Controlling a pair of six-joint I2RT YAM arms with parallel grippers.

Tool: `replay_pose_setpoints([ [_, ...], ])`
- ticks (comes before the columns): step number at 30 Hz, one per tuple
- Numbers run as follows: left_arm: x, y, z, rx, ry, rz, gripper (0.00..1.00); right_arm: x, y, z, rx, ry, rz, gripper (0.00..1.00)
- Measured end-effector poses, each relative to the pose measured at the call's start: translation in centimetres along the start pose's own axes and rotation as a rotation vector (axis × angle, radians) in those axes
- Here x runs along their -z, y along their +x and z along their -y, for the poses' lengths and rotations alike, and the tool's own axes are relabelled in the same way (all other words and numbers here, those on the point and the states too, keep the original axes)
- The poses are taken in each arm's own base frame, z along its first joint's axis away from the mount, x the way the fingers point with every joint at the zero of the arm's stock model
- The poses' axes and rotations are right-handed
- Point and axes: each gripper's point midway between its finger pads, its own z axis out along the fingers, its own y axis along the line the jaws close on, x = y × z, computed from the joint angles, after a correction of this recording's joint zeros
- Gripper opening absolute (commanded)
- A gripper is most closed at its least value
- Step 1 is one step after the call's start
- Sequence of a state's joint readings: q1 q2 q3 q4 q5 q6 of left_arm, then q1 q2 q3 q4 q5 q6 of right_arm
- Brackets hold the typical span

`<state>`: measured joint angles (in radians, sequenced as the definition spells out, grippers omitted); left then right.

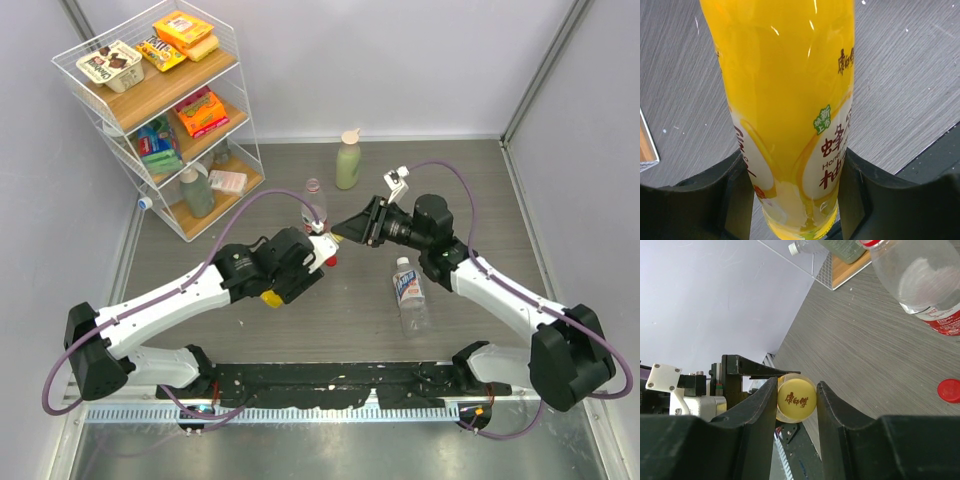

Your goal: Unscrew the bottle caps

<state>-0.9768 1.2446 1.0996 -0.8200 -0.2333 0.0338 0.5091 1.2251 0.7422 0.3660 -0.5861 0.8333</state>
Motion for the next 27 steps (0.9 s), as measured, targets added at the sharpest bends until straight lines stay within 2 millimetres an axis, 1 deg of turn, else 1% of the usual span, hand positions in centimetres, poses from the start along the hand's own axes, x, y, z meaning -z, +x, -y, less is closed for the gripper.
replay_pose_setpoints([
  [8,1.1,-0.8,0.8,0.011,0.061,0.014,0.0,0.8,-0.4,-1.4,0.07,-0.049,0.019,0.01],
  [14,2.1,-0.8,2.0,0.016,0.139,0.037,0.0,2.1,0.3,-2.8,0.134,-0.106,0.01,0.02],
  [27,7.2,-2.4,6.3,0.033,0.444,0.131,0.0,5.5,0.6,-9.0,0.335,-0.346,0.017,0.02],
])
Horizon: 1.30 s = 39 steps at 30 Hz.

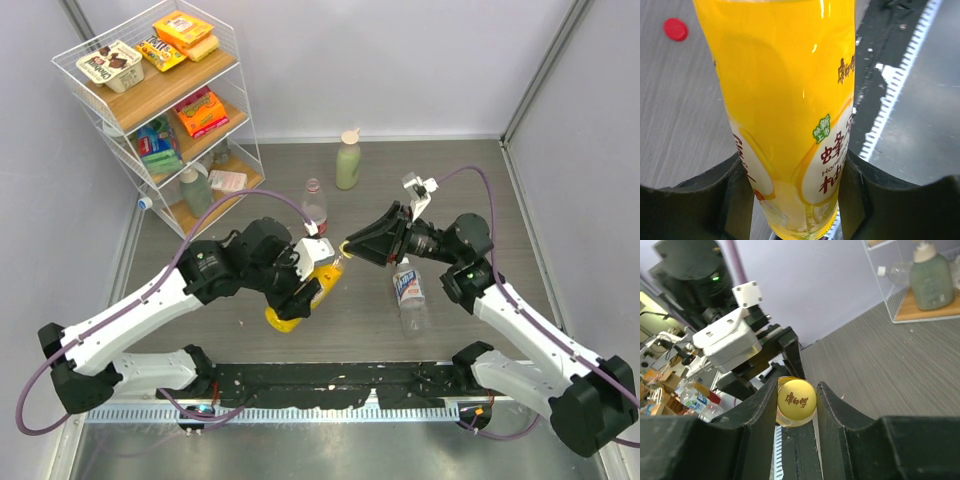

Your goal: Unscrew the bottle caps

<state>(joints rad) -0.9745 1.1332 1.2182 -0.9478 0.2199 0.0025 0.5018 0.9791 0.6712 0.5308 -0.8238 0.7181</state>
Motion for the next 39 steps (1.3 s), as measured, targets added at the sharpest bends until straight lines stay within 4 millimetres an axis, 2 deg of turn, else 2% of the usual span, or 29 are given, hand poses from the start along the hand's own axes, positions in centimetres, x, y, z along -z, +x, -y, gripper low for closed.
replay_pose_setpoints([
  [8,1.9,-1.5,4.6,-0.017,0.246,0.065,0.0,1.5,-1.2,-5.3,0.142,-0.163,0.026,0.02],
  [18,4.2,-2.1,9.3,0.011,0.526,0.087,0.0,2.9,-1.2,-9.1,0.233,-0.288,0.014,0.02],
  [20,4.7,-2.3,10.0,0.013,0.567,0.091,0.0,3.2,-1.3,-9.6,0.25,-0.301,0.019,0.08],
  [24,5.2,-2.6,10.6,0.014,0.607,0.102,0.0,3.5,-1.6,-10.3,0.275,-0.316,0.031,0.25],
  [25,5.2,-2.6,10.6,0.014,0.607,0.102,0.0,3.5,-1.6,-10.3,0.276,-0.316,0.032,0.35],
  [26,5.2,-2.6,10.6,0.016,0.605,0.101,0.0,3.4,-1.6,-10.3,0.273,-0.313,0.033,0.4],
  [28,5.1,-2.6,10.5,0.017,0.599,0.101,0.0,3.4,-1.6,-10.2,0.269,-0.307,0.034,0.66],
  [29,5.1,-2.6,10.4,0.018,0.593,0.101,0.0,3.4,-1.7,-10.1,0.269,-0.302,0.035,0.71],
  [30,5.0,-2.8,10.4,0.01,0.592,0.11,0.0,3.3,-1.5,-9.9,0.265,-0.299,0.03,0.81],
  [32,5.1,-3.4,10.4,-0.008,0.59,0.135,0.0,3.3,-1.3,-9.5,0.257,-0.285,0.02,0.94],
  [34,5.0,-3.6,10.3,-0.017,0.584,0.147,0.0,3.2,-1.1,-9.1,0.245,-0.272,0.013,1.0],
  [39,4.3,-3.7,9.6,-0.024,0.543,0.142,0.0,3.1,-1.2,-8.8,0.237,-0.249,0.02,1.0],
])
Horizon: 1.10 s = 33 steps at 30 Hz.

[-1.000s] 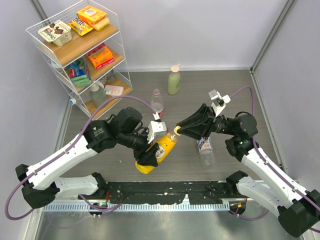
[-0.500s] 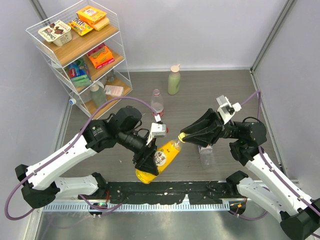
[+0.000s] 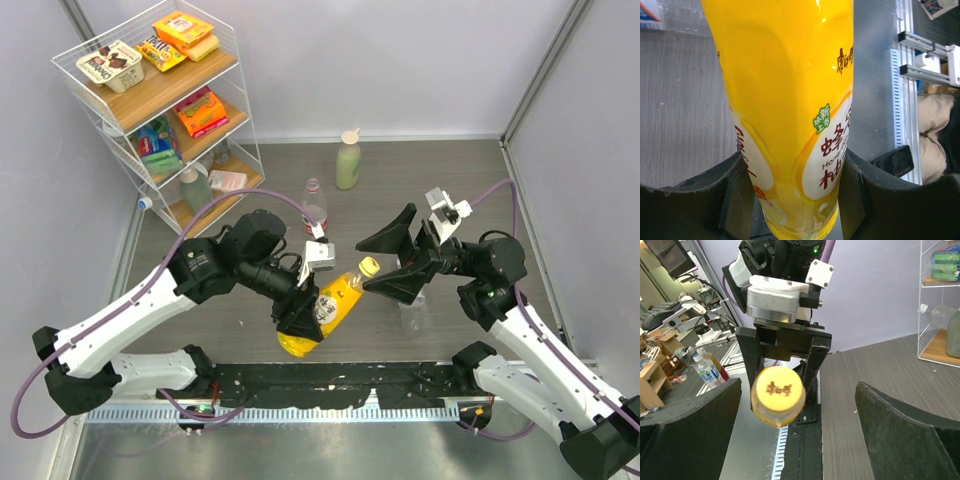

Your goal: Unscrew the bottle caps

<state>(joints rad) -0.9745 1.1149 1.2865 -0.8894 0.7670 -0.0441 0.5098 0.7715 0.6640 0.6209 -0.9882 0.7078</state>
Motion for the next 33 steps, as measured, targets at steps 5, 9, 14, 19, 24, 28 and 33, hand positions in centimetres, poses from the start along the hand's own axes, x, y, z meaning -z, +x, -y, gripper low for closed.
replay_pose_setpoints([
  [5,-0.1,0.4,-2.0,0.004,-0.098,-0.015,0.0,0.2,-0.4,0.0,0.015,0.028,0.022,1.0],
  [9,-0.2,1.5,-4.3,0.009,-0.207,-0.04,0.0,0.3,-1.0,0.1,0.03,0.064,0.034,1.0],
  [14,0.2,3.3,-7.4,0.02,-0.366,-0.076,0.0,0.1,-2.8,1.7,0.045,0.183,0.049,1.0],
  [19,1.5,3.7,-10.7,0.015,-0.562,-0.087,0.0,0.3,-3.1,5.2,-0.003,0.348,0.055,1.0],
  [24,3.4,4.2,-13.8,0.007,-0.764,-0.101,0.0,0.4,-1.6,10.0,-0.118,0.518,0.013,1.0],
  [28,4.6,5.0,-15.6,-0.005,-0.882,-0.132,0.0,0.9,1.0,13.5,-0.219,0.631,-0.044,0.98],
  [33,5.4,5.4,-17.3,-0.008,-0.979,-0.175,0.0,1.3,3.4,15.6,-0.321,0.704,-0.083,0.88],
])
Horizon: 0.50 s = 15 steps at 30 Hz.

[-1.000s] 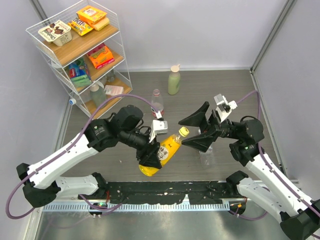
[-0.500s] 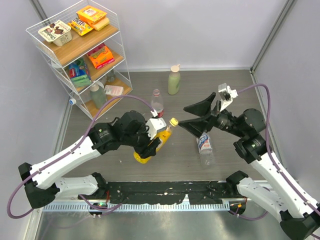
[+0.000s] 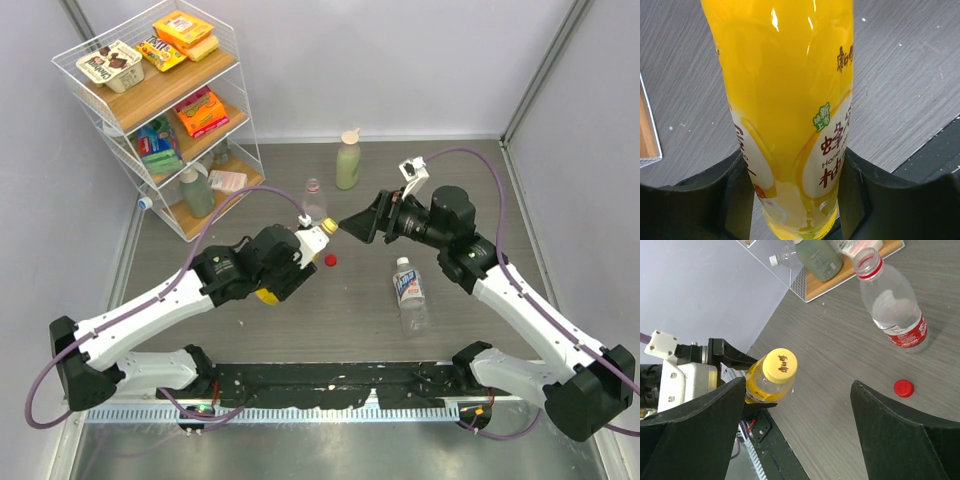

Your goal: Unscrew the bottle caps

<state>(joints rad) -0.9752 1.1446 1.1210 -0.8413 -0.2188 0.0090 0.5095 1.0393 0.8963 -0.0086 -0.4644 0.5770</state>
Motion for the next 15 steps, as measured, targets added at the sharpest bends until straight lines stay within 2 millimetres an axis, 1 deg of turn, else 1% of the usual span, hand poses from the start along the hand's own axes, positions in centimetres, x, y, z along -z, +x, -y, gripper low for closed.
replay_pose_setpoints([
  [1,-0.2,0.1,-0.1,-0.002,-0.011,-0.009,0.0,-0.2,0.2,0.2,-0.014,0.004,-0.008,0.87],
  [2,-0.5,0.2,-0.2,-0.004,-0.02,-0.017,0.0,-0.3,0.3,0.3,-0.028,0.007,-0.013,0.83],
  [3,-0.7,0.4,-0.3,-0.006,-0.026,-0.026,0.0,-0.5,0.5,0.4,-0.042,0.008,-0.02,0.82],
  [8,-1.5,0.8,-0.4,-0.014,-0.041,-0.059,0.0,-1.4,0.7,0.1,-0.092,-0.014,-0.024,0.81],
  [11,-1.8,0.9,-0.3,-0.016,-0.041,-0.068,0.0,-2.0,0.9,0.0,-0.109,-0.023,-0.03,0.77],
  [15,-1.9,1.0,-0.3,-0.016,-0.041,-0.071,0.0,-3.1,2.0,0.5,-0.132,-0.015,-0.062,0.71],
])
